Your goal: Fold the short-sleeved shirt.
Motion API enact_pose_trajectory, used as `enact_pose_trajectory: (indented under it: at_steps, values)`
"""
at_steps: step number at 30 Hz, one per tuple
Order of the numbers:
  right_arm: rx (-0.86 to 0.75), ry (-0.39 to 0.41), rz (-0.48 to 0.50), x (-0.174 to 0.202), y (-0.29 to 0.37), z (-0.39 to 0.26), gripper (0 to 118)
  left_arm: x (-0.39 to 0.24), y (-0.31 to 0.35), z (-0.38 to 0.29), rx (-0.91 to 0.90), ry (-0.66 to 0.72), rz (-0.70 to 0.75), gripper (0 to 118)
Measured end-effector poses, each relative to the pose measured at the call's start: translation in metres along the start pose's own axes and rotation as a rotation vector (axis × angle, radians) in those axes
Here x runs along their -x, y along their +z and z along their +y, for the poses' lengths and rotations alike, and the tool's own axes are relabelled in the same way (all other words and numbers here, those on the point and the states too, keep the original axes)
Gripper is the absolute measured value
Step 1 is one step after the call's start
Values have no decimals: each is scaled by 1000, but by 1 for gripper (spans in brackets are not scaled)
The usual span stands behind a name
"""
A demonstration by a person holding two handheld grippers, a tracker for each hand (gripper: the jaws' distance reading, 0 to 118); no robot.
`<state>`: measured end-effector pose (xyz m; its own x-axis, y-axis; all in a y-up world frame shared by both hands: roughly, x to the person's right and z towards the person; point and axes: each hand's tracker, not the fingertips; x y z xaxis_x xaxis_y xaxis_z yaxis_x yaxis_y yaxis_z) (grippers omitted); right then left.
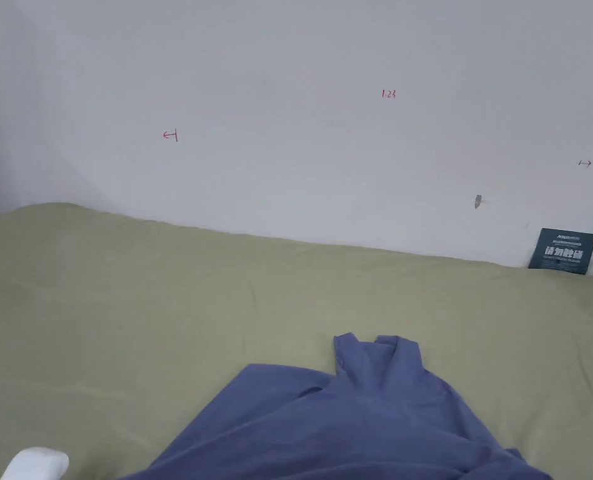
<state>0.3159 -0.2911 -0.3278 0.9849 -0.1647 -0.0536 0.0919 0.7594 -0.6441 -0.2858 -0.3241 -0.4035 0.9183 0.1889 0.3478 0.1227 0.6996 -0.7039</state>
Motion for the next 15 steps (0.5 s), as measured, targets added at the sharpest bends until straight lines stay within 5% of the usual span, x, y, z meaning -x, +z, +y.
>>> enact_pose_trajectory:
  at_steps: [4,6,8,9,10,15]
  values:
    - [13,6,-6,1,1,-12,13,-3,-5,-15,29,-5,-8,2]
    - [-7,-18,-8,2,5,-15,21,-4,-3,-21,23,16,-1,18]
    - [-61,-90,47,2,17,-13,67,-2,8,-20,-35,102,-22,86]
    - [-96,-111,69,3,25,-10,91,-3,17,-16,-79,138,-45,109]
    - [-127,-132,75,6,35,-5,104,-7,30,-9,-137,154,-42,117]
    - [-290,-133,-38,42,86,17,105,-45,74,30,-272,69,54,117]
